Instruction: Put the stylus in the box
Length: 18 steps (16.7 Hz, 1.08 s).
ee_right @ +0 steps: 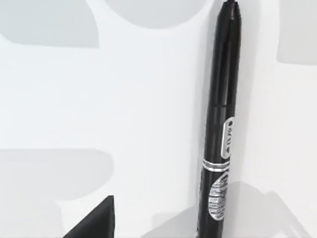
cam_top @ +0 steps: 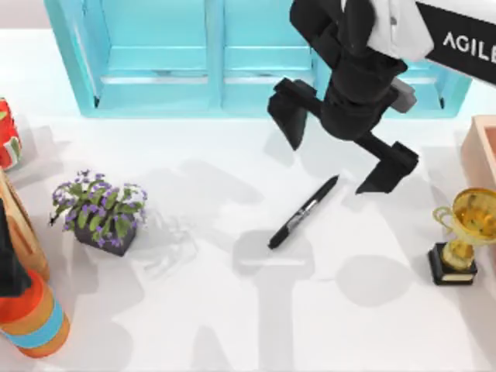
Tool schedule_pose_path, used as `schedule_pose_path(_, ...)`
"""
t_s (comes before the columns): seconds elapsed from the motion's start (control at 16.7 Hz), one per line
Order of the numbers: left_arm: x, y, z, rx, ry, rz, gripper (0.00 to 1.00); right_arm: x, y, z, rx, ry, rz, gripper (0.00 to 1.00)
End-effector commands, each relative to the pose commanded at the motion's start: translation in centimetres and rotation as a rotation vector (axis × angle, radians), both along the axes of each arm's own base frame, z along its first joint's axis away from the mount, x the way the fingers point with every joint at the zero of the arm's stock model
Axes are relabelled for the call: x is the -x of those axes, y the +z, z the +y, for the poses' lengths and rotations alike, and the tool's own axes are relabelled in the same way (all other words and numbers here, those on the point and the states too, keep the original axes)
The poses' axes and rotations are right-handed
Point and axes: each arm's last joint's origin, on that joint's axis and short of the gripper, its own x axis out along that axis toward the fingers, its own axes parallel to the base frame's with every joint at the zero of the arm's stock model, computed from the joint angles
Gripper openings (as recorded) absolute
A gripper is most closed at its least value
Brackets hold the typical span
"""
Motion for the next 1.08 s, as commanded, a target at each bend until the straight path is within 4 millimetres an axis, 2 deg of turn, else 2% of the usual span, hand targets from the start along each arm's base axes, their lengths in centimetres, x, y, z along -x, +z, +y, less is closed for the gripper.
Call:
schedule_pose_path(0.18,0.0,0.0,0.0,0.000,0.000,0.000,1.00,-0.5,-1.3,1.1,0.017,-0.021,0.039,1.00)
schedule_pose_path(0.48,0.0,0.0,0.0,0.000,0.000,0.000,1.00,-0.6,-1.3,0.8,0.016,-0.025,0.038,1.00)
schedule_pose_path(0.6,0.0,0.0,0.0,0.000,0.000,0.000,1.00,-0.6,-1.9,1.0,0.018,-0.023,0.041,1.00)
schedule_pose_path(0.72,0.0,0.0,0.0,0.000,0.000,0.000,1.00,-0.8,-3.8,1.2,0.019,-0.020,0.042,1.00)
schedule_pose_path(0.96,0.0,0.0,0.0,0.000,0.000,0.000,1.00,-1.2,-9.2,1.7,0.011,-0.021,0.030,1.00)
schedule_pose_path(1.08,0.0,0.0,0.0,0.000,0.000,0.000,1.00,-1.1,-10.9,1.7,0.015,-0.021,0.037,1.00)
